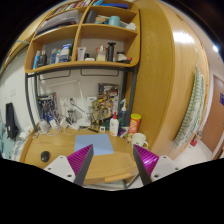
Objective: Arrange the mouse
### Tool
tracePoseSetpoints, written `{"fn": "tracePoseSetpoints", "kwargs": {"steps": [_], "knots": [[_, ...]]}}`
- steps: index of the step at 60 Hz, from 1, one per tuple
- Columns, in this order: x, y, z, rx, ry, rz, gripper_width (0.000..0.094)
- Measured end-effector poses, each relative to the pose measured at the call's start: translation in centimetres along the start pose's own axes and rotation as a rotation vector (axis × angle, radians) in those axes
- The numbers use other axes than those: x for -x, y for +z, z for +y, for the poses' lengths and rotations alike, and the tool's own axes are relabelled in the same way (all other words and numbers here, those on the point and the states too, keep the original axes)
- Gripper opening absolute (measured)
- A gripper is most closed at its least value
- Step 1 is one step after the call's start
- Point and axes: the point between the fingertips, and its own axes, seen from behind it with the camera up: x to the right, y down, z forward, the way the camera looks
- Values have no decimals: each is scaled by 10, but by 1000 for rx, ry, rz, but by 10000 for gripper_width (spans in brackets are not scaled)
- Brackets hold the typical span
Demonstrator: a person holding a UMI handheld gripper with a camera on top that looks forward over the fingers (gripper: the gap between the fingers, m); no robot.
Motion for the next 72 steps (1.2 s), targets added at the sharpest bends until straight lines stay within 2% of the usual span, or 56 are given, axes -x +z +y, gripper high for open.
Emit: {"fn": "tracePoseSetpoints", "kwargs": {"steps": [5, 10, 11, 29, 40, 53, 67, 72], "knots": [[6, -1, 23, -12, -9, 8, 820], [31, 5, 52, -7, -2, -25, 808], [34, 3, 47, 11, -5, -41, 808], [215, 4, 164, 147, -81, -308, 804], [321, 22, 187, 182, -95, -408, 811], [399, 90, 191, 223, -107, -402, 811], [442, 151, 211, 293, -95, -368, 806], [452, 164, 215, 291, -86, -355, 806]]}}
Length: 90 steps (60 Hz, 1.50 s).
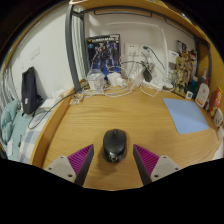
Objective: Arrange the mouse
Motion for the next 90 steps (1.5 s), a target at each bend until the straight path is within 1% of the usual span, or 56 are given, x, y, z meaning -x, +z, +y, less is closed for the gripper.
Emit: {"fn": "tracePoseSetpoints", "kwargs": {"steps": [8, 13, 16, 18, 20, 22, 28, 31, 32, 33, 34, 36, 37, 38, 47, 51, 53, 58, 63, 67, 74, 82, 90], "knots": [[5, 20, -9, -16, 2, -3, 796], [2, 32, -9, -13, 0, 15, 766], [3, 39, -10, -9, -7, 15, 709], [1, 42, -14, -21, -18, 22, 666], [-2, 44, -16, -25, -20, 32, 650], [-4, 46, -17, -29, -7, 39, 494], [-4, 46, -20, -40, 30, 25, 447], [-4, 46, -18, -30, 22, 20, 408], [-4, 46, -17, -24, 16, 19, 411], [-4, 45, -17, -22, 8, 16, 367], [-4, 45, -16, -15, -2, 15, 368], [-3, 45, -14, -6, -20, 13, 329], [-2, 45, -14, -6, -24, 9, 373], [-2, 45, -15, -6, -26, 7, 302], [1, 44, -14, 4, -45, -29, 293], [-1, 39, -13, 40, -59, -44, 294], [-1, 34, -21, 37, -63, -65, 293], [-24, 18, -52, 10, -37, -55, 293], [-67, 3, -98, -43, -9, -18, 294], [-114, -4, -134, -88, 1, 32, 294], [-202, -13, -181, -137, 31, 96, 293], [-286, -17, -204, -143, 18, 158, 294], [-339, -3, -196, -109, 29, 162, 294]]}}
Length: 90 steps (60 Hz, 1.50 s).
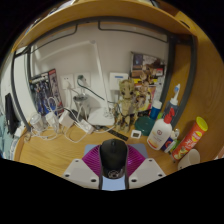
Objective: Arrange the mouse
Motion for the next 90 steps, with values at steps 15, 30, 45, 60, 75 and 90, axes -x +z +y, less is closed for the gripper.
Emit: {"fn": "tracePoseSetpoints", "kwargs": {"steps": [15, 30, 45, 60, 75, 90], "knots": [[-13, 57, 58, 83, 42, -68, 293], [-7, 92, 110, 173, -2, -102, 299], [-8, 93, 115, 176, -6, -91, 458], [-8, 71, 125, 232, -8, -60, 834], [-1, -28, 123, 228, 14, 0, 834], [56, -146, 29, 57, 1, 26, 848]]}}
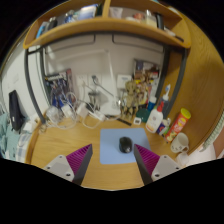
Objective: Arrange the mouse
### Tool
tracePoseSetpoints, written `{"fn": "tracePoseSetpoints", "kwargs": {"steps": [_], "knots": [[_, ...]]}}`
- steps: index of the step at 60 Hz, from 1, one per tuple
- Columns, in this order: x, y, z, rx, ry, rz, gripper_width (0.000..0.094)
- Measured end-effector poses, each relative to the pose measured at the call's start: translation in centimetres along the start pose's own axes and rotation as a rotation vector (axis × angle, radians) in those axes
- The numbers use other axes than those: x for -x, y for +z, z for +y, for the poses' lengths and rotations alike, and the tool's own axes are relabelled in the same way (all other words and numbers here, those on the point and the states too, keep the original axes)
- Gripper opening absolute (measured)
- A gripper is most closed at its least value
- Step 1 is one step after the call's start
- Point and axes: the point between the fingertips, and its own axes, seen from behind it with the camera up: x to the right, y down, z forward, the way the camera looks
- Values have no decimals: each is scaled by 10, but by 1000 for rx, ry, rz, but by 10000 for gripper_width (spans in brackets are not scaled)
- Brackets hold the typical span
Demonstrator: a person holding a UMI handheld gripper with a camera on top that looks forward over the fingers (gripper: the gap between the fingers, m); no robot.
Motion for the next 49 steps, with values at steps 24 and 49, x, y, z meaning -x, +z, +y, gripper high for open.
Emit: {"fn": "tracePoseSetpoints", "kwargs": {"steps": [24, 49], "knots": [[80, -138, -69, -213, 24, -79, 844], [104, -165, -35, -182, -34, -81, 850]]}}
